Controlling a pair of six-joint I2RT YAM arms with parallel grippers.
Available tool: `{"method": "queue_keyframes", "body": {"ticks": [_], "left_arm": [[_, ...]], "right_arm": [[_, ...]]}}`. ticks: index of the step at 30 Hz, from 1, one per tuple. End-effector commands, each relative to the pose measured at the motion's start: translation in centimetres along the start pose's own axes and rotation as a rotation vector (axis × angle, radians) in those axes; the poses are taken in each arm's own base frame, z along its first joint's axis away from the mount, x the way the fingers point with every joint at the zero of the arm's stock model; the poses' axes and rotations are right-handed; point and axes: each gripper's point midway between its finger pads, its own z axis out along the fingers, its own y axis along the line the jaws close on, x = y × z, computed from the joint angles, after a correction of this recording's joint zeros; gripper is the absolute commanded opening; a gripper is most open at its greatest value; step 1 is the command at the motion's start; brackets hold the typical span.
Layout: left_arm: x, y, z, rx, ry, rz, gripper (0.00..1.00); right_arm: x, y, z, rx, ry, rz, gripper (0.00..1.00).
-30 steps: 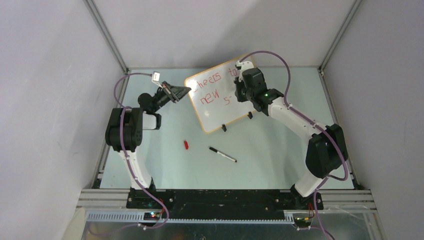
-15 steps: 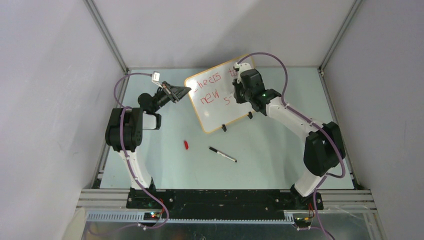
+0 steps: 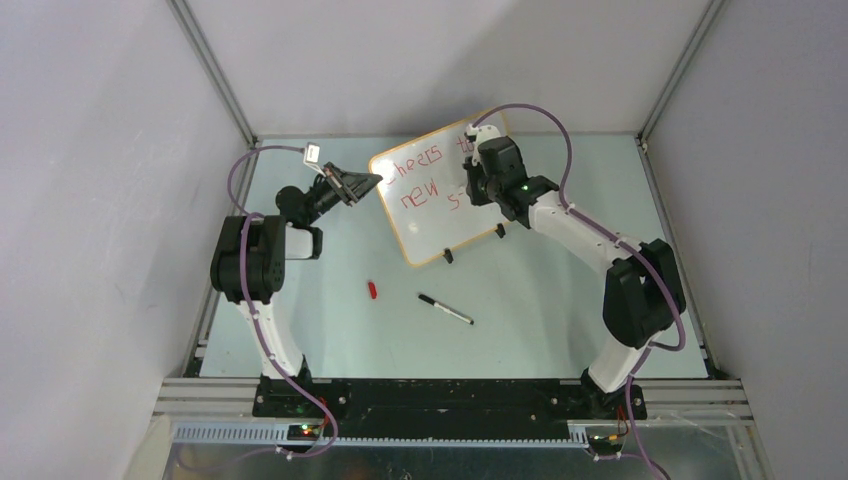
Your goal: Write a sentence on the whiteboard
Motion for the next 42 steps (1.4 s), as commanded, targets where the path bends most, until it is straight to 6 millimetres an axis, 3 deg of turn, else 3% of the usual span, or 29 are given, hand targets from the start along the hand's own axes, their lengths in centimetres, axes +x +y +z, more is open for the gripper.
{"method": "queue_keyframes", "body": {"ticks": [1,8,34,42], "left_arm": [[-0.1,-1.0,0.0,0.029,0.004,0.058,0.02],[0.0,-0.9,0.0,0.028,0.005,0.056,0.02],[0.0,-1.0,0.0,0.027,0.006,0.061,0.02],[0.1,-1.1,0.0,0.027,0.006,0.061,0.02]], "right_arm": [[-2.1,0.6,0.0,-0.013,-0.052,-0.004,0.00],[-0.4,0.2,0.6,0.010,-0.003,-0.005,0.00],[2.9,-0.2,-0.9,0.033,0.048,-0.007,0.00],[3.0,-0.5,-1.0,0.047,0.045,-0.008,0.00]]}}
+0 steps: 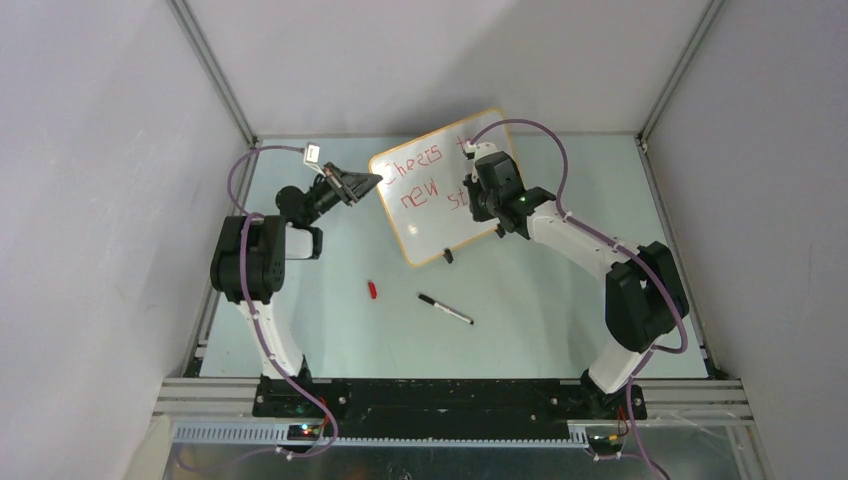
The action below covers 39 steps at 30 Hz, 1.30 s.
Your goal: Write a sentence on the whiteboard
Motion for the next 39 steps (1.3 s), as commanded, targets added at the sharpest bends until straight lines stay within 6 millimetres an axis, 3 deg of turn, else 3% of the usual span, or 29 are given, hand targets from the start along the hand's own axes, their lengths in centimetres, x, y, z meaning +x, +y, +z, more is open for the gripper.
{"method": "queue_keyframes", "body": {"ticks": [1,16,26,34,39], "left_arm": [[0.0,-1.1,0.0,0.028,0.006,0.062,0.02],[0.1,-1.0,0.0,0.025,0.009,0.063,0.02],[0.1,-1.0,0.0,0.025,0.011,0.060,0.02],[-0.1,-1.1,0.0,0.023,0.007,0.061,0.05],[-0.1,-1.1,-0.1,0.018,0.002,0.060,0.12]], "right_arm": [[-1.2,-0.2,-0.8,0.018,-0.047,0.013,0.00],[-2.9,-0.7,-0.2,0.021,-0.073,0.024,0.00],[-4.2,-0.6,-0.8,0.016,-0.098,0.022,0.00],[-4.8,-0.6,-3.4,0.016,-0.131,0.024,0.00],[-5.3,-0.9,-5.1,0.010,-0.205,0.036,0.00]]}}
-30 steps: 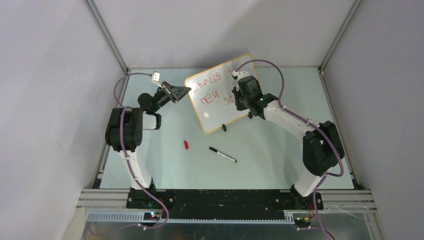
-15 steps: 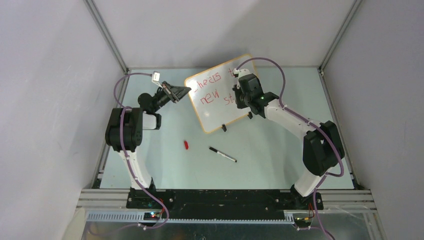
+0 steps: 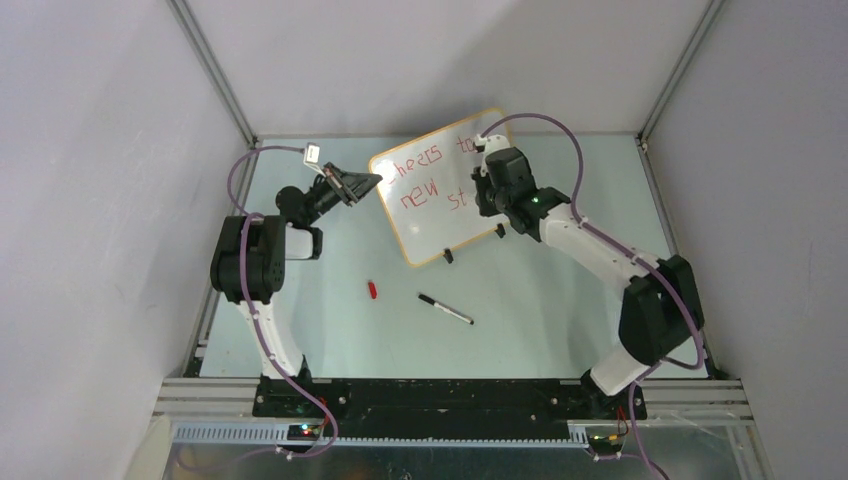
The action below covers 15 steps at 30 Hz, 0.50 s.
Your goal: Write a sentence on the whiteboard
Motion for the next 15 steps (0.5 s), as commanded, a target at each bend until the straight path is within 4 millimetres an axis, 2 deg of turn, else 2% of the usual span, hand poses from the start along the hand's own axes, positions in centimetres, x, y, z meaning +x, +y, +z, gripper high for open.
{"method": "queue_keyframes", "body": {"ticks": [1,2,4,7,9,10,11,12,13,15], "left_arm": [[-0.2,-1.2,-0.1,0.019,-0.002,0.057,0.15],[-0.2,-1.2,-0.1,0.020,-0.003,0.062,0.18],[-0.2,-1.4,-0.2,0.018,-0.006,0.073,0.24],[-0.3,-1.6,-0.5,0.014,-0.013,0.088,0.31],[-0.3,-1.8,-0.7,0.007,-0.024,0.100,0.33],[-0.5,-2.1,-0.8,0.007,-0.031,0.117,0.34],[-0.3,-2.0,-1.0,-0.006,-0.036,0.116,0.34],[-0.6,-2.3,-1.1,-0.005,-0.043,0.132,0.35],[-0.4,-2.2,-1.5,-0.020,-0.048,0.129,0.35],[-0.2,-2.5,-2.0,-0.037,-0.059,0.142,0.37]], "right_arm": [[-3.1,-0.2,-3.5,-0.004,-0.153,0.022,0.00],[-3.3,-0.2,-3.7,-0.004,-0.174,0.022,0.00],[-2.4,-0.5,-4.1,0.002,-0.185,0.021,0.00],[-2.6,-0.7,-5.0,0.000,-0.213,0.026,0.00],[-2.8,-0.8,-5.5,0.003,-0.232,0.030,0.00],[-2.3,-0.8,-5.5,0.003,-0.228,0.030,0.00],[-2.7,-0.8,-5.9,-0.002,-0.254,0.035,0.00],[-1.9,-0.8,-5.8,-0.005,-0.246,0.036,0.00],[-2.3,-0.7,-6.3,-0.012,-0.275,0.044,0.00],[-1.6,-0.7,-6.7,-0.020,-0.291,0.052,0.00]]}}
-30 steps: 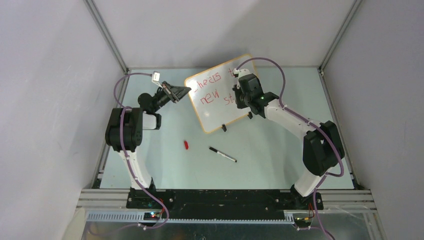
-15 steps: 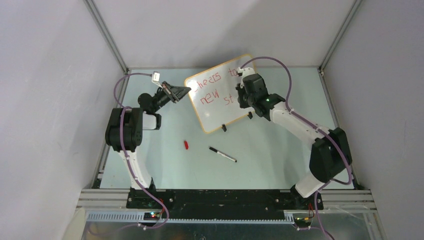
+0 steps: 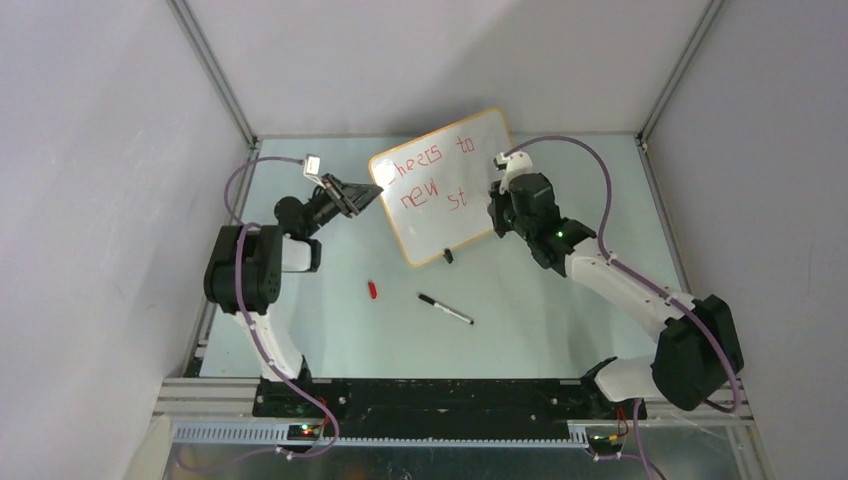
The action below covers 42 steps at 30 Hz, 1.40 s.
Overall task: Write a sentence on the whiteboard
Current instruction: Write a sentence on the whiteboard, then adjust the whiteboard at the center of the board.
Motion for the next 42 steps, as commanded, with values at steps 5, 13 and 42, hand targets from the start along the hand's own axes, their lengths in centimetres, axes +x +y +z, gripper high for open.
{"method": "queue_keyframes", "body": {"ticks": [5,13,42], "left_arm": [[-1.3,-3.1,-2.4,-0.024,-0.104,0.166,0.92],[0.2,-3.1,-3.0,-0.053,-0.119,0.107,0.91],[7.0,-1.6,-0.4,-0.050,0.009,0.021,0.40]], "right_arm": [[-1.2,1.2,-3.1,-0.043,-0.176,0.033,0.00],[-0.9,0.7,-5.0,0.013,-0.320,0.002,0.00],[-0.8,-0.4,-5.0,0.107,-0.368,0.014,0.00]]}}
